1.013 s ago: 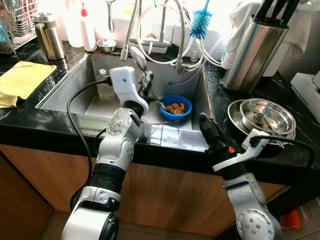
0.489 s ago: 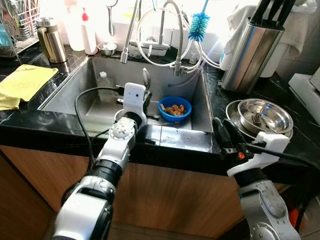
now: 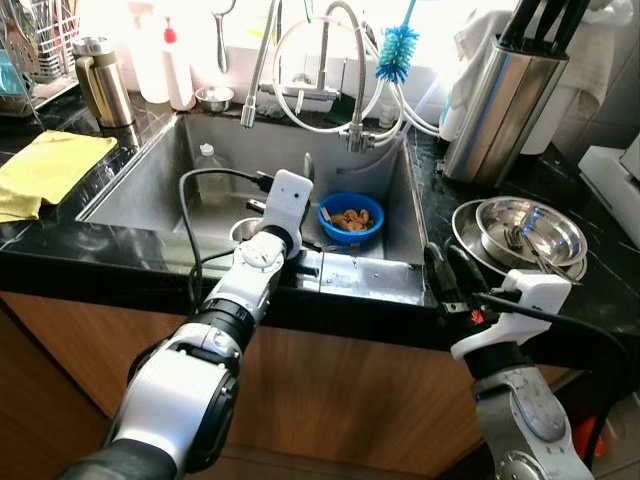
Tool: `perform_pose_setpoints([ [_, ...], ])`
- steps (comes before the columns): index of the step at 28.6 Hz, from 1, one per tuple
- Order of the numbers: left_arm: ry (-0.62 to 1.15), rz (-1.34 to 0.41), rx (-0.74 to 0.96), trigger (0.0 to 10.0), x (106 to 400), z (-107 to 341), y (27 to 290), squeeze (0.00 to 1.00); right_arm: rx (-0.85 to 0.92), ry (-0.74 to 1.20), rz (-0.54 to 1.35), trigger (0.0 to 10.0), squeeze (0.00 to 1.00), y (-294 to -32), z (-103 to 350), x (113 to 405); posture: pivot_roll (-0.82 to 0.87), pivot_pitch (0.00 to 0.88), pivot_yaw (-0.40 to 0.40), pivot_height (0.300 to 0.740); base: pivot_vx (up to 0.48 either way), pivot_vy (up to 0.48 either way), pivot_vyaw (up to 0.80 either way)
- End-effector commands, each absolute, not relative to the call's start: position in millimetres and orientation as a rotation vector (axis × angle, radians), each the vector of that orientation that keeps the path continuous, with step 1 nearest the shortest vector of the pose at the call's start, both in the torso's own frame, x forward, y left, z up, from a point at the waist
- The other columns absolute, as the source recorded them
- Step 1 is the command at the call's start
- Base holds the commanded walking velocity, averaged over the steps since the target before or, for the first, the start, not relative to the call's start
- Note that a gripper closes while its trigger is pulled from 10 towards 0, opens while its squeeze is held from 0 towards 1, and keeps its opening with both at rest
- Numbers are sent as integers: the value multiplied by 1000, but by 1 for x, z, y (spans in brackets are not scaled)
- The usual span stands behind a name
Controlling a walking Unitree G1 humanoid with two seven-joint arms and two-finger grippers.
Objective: Kitchen organization
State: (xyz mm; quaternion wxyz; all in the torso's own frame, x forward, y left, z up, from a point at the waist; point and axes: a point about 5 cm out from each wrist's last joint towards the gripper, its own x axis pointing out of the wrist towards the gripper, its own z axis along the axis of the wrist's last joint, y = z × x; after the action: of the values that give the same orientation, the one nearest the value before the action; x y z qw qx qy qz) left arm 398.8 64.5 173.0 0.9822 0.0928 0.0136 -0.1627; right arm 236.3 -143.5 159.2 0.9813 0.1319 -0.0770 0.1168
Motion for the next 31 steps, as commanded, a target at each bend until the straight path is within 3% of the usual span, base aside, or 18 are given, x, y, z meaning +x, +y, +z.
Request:
perform_pose_setpoints([
  [1,31,-345,189,10000,402,184,58,0,259,-177,228,10000,0,-145,164,236,70,28,-57,740,0,0,0],
  [7,102,-364,253,10000,406,190,52,0,253,-174,225,10000,0,-143,163,236,61,24,-44,740,0,0,0],
  [8,125,-357,265,10000,405,185,53,1000,249,-171,224,10000,0,-143,162,236,58,25,-43,740,0,0,0],
  [25,191,-372,267,10000,401,171,53,1000,243,-157,223,10000,0,-142,160,236,57,31,-46,740,0,0,0],
  [26,165,-375,258,10000,402,174,52,467,242,-157,221,10000,0,-142,160,236,57,32,-48,740,0,0,0],
  [27,136,-373,245,10000,403,179,51,0,241,-157,219,10000,0,-142,160,236,58,32,-50,740,0,0,0],
  [31,-7,-355,134,10000,406,198,53,0,220,-166,198,10000,0,-145,162,237,59,34,-51,740,0,0,0],
])
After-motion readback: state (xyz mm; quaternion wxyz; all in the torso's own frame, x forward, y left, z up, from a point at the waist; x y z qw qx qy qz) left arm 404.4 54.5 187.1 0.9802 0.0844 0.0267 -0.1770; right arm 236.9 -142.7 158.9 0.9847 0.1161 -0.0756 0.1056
